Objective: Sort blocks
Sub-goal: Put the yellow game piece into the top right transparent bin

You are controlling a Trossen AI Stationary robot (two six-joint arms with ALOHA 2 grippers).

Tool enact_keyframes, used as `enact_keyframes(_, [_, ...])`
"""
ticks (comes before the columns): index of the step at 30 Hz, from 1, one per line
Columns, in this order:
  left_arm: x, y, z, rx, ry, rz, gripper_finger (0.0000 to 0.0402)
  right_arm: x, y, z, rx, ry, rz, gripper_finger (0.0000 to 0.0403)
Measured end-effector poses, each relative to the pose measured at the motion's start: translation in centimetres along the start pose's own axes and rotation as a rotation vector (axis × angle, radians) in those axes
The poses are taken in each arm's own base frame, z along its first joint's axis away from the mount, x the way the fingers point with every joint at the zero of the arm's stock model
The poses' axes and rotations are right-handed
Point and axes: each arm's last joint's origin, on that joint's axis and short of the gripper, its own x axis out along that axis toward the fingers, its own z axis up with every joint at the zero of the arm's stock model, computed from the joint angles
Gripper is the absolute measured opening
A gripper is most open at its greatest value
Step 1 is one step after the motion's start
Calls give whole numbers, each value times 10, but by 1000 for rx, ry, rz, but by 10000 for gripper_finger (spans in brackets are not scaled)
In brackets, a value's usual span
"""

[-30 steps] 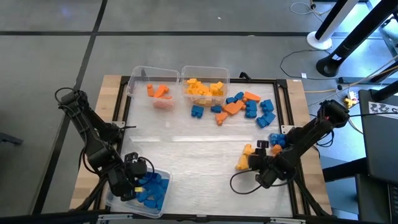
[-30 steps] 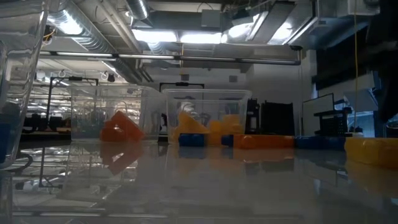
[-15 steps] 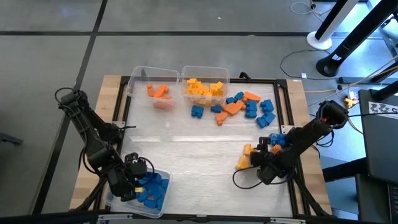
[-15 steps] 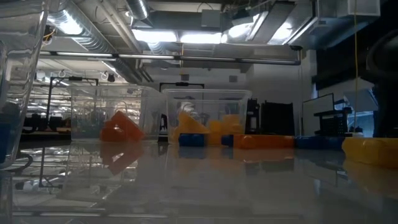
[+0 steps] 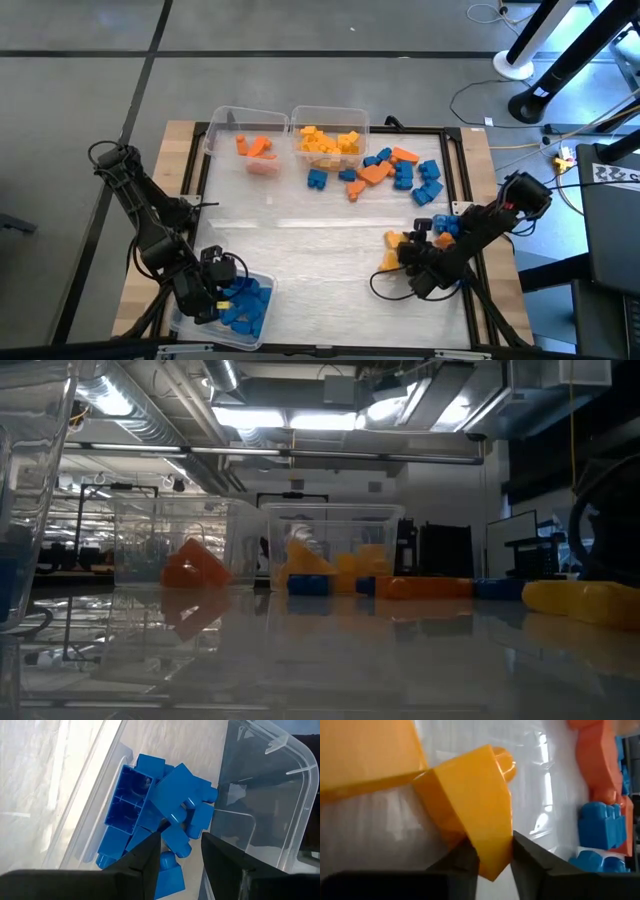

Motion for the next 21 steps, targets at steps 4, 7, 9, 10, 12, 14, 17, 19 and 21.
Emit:
enact_keyframes(4, [0,0,0,0,0,0,132,0,0,1,12,-32,-14,49])
enact_keyframes(7, [0,0,0,1,0,0,132,0,1,2,16,-38,-14,49])
enact_keyframes(9, [0,0,0,13,0,-1,132,0,1,3,17,-41,-15,53])
enact_keyframes(10, [0,0,0,13,0,0,132,-1,1,3,19,-42,-13,59])
enact_keyframes(12, [0,0,0,1,0,-1,132,-2,2,6,25,-45,-5,69])
enact_keyframes(14, [0,0,0,-21,9,-5,132,-5,3,9,34,-51,6,71])
enact_keyframes(17, [-1,-1,-1,-52,45,-24,132,-9,4,15,41,-67,9,64])
enact_keyframes(19, [-1,-1,-2,-55,65,-33,132,-12,5,19,46,-90,2,57])
enact_keyframes(21, [-1,-1,-2,-44,71,-37,132,-15,4,23,51,-116,-15,53])
